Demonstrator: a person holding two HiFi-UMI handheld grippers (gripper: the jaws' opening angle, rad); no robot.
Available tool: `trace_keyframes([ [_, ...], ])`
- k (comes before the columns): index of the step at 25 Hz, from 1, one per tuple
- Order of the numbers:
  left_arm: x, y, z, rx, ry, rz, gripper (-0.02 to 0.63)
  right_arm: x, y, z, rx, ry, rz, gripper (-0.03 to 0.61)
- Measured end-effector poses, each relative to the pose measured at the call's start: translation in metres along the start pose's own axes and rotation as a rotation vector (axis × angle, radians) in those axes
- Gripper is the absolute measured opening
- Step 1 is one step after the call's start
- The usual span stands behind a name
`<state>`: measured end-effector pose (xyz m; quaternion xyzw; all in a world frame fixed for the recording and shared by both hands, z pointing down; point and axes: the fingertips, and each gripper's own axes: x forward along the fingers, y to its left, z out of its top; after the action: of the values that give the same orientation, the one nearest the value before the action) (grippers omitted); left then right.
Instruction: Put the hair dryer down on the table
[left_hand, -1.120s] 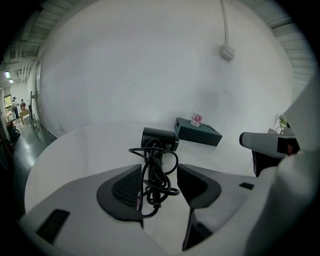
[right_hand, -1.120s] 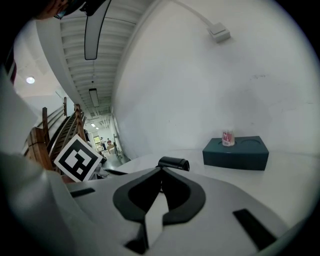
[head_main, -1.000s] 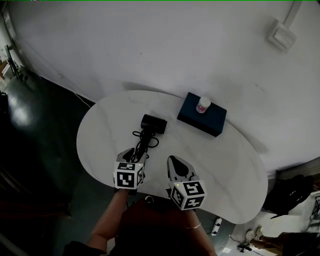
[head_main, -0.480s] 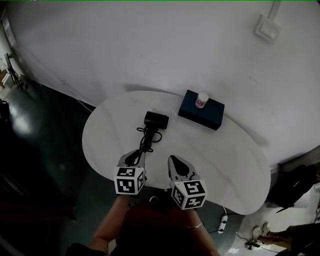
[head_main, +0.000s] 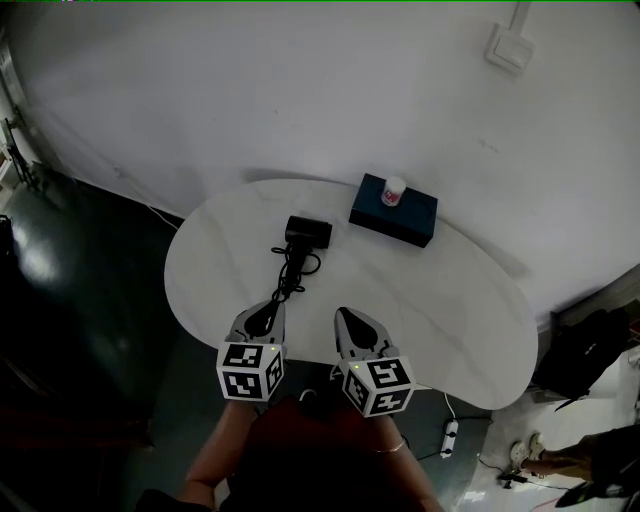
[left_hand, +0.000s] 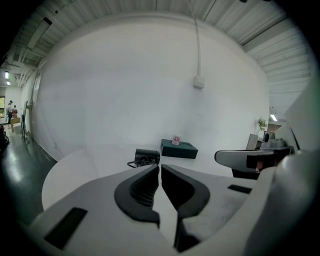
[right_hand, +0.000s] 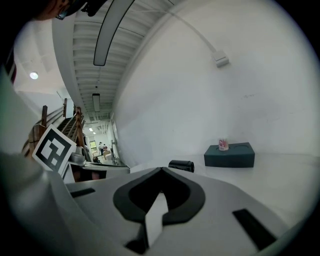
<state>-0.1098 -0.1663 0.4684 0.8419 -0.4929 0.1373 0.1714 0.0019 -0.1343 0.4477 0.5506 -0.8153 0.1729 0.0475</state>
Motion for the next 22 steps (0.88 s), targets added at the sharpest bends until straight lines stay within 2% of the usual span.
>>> trace_keyframes([
  [9, -0.019, -0.013, 0.009, -0.053, -0.060, -0.044, 0.040, -0.017, 0.005, -0.006, -0.012, -0.003, -0.009, 0.015],
  [16, -0.025, -0.031, 0.011, -0.032, -0.084, -0.076, 0.038, -0.026, -0.003, -0.006, -0.008, -0.001, -0.012, 0.015],
  [22, -0.034, -0.051, 0.008, -0.006, -0.091, -0.064, 0.037, -0.046, -0.009, -0.006, -0.016, -0.002, -0.001, 0.015],
])
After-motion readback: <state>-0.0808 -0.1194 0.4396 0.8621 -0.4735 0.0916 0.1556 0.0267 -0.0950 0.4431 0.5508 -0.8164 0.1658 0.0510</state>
